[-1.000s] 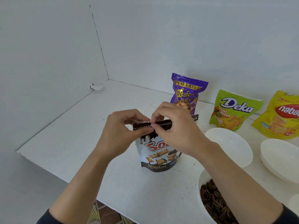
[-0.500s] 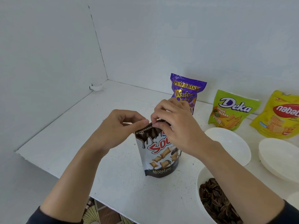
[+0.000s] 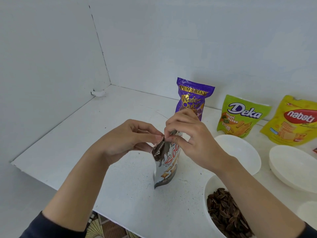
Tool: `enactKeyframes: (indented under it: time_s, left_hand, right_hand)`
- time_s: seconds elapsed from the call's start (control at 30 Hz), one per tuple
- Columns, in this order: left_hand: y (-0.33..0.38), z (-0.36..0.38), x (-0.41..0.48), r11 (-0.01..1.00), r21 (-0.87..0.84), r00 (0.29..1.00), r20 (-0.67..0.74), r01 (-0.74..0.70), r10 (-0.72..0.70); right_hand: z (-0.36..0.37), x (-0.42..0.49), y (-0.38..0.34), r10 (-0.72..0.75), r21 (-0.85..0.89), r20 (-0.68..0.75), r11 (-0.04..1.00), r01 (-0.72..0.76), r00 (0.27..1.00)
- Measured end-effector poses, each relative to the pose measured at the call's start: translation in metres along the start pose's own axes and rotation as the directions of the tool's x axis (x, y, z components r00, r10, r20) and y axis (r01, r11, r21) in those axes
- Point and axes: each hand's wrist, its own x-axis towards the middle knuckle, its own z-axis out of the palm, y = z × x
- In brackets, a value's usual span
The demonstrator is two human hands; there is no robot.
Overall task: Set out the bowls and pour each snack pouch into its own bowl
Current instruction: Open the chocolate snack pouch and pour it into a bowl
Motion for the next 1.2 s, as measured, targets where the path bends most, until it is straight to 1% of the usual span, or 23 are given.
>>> enactKeyframes:
  time_s: [0.13,0.3,0.47,0.53,0.67,0.73,0.8,0.87,0.9,1.03,1.2]
  left_hand:
    - [0.006,0.006,0.000,0.990,0.124,0.996,-0.047,-0.069,0.076]
    - [0.012,0.011,-0.002,0.965,0.251,0.991,-0.086,-0.073,0.098]
    - [0.009,0.017,-0.003,0.948,0.292,0.971,-0.161,-0.126,0.179]
    - [0.010,0.018,-0.001,0.942,0.314,0.965,-0.187,-0.121,0.186]
    - [0.012,0.020,0.001,0.934,0.345,0.961,-0.219,-0.088,0.171]
    - [0.010,0.018,0.003,0.936,0.346,0.958,-0.242,-0.064,0.155]
    - [0.008,0.011,0.005,0.937,0.348,0.955,-0.273,-0.016,0.118]
    - [0.009,0.004,0.004,0.948,0.318,0.965,-0.252,0.017,0.067]
    - [0.010,0.002,0.004,0.948,0.319,0.970,-0.235,0.016,0.063]
    - [0.019,0.003,0.006,0.932,0.357,0.988,-0.112,-0.057,0.104]
    - [0.020,0.001,0.015,0.915,0.383,0.992,0.039,-0.124,0.118]
  right_hand:
    - [0.001,-0.001,-0.003,0.038,0.036,-0.001,0.999,-0.038,0.999]
    - [0.006,-0.003,-0.007,0.086,0.032,0.019,0.996,-0.087,0.996]
    - [0.010,-0.004,-0.011,0.113,0.017,0.013,0.993,-0.113,0.994]
    - [0.008,-0.004,-0.010,0.112,-0.003,0.035,0.994,-0.112,0.993]
    - [0.004,-0.001,-0.007,0.073,-0.154,0.127,0.987,-0.053,0.989]
    - [0.001,0.001,-0.007,0.067,-0.169,0.163,0.985,-0.039,0.984]
    - [-0.001,0.001,-0.009,0.064,-0.141,0.176,0.989,-0.039,0.982]
    - [0.000,0.000,-0.010,0.059,-0.123,0.164,0.992,-0.039,0.985]
    - [0.001,0.000,-0.010,0.057,-0.121,0.149,0.992,-0.039,0.987]
    - [0.001,0.002,-0.007,0.051,-0.080,0.079,0.996,-0.045,0.996]
    - [-0.009,-0.002,0.000,0.136,0.030,0.030,0.990,-0.137,0.990]
